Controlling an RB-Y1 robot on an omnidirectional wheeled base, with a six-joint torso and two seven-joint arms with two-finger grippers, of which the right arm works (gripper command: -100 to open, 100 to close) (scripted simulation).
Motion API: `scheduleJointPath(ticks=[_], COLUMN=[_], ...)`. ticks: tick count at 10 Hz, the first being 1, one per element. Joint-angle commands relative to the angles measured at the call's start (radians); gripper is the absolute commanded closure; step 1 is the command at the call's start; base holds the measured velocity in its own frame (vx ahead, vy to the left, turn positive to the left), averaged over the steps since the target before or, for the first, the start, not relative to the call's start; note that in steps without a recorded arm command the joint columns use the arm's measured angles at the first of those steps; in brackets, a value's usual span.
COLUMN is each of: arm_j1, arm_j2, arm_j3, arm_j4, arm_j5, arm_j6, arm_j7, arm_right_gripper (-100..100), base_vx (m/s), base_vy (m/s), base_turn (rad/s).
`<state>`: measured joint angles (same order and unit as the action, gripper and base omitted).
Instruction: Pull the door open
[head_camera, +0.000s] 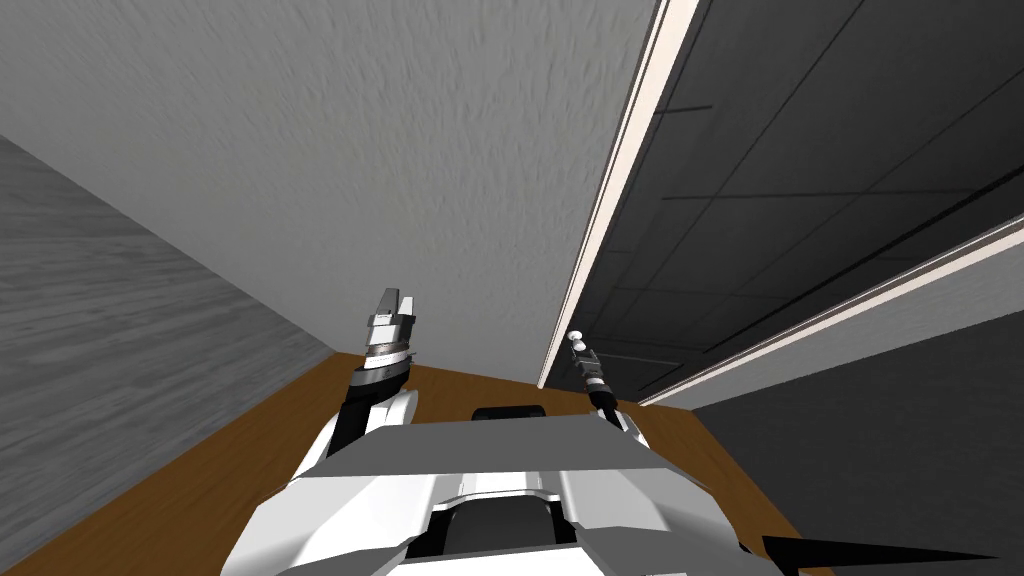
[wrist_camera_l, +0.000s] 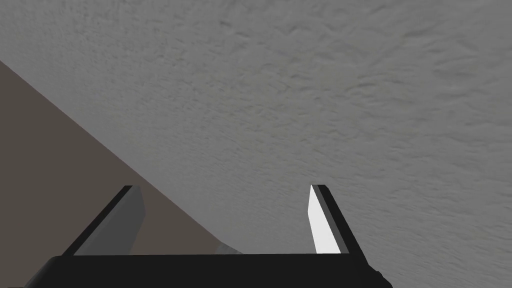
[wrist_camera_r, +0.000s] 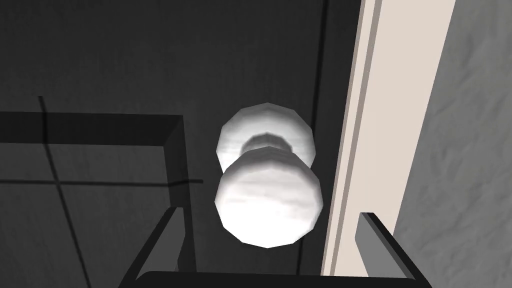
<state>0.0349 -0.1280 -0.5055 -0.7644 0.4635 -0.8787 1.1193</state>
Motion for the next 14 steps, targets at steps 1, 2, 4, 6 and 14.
scheduleJointPath(ticks=[1, 2, 4, 6, 14], arm_j1=[0.002, 0.002, 0.001, 0.001, -0.001], arm_j2=[-0.002, -0.003, -0.002, -0.002, -0.008], arm_j3=[-0.006, -0.008, -0.006, -0.006, 0.015], arm_j4=[0.001, 0.004, 0.003, 0.003, 0.01], arm_j5=[-0.004, -0.005, -0.004, -0.004, -0.047], arm_j6=[0.001, 0.0, 0.001, 0.001, 0.004], arm_j7=[0.001, 0.002, 0.001, 0.001, -0.099], arm_right_gripper=[-100, -100, 100, 100, 100], base_vx=[0.193, 0.195, 0.037, -0.027, -0.028], base_vy=[-0.029, -0.042, -0.008, 0.005, -0.009], base_turn=[0.054, 0.038, 0.003, 0.003, 0.028])
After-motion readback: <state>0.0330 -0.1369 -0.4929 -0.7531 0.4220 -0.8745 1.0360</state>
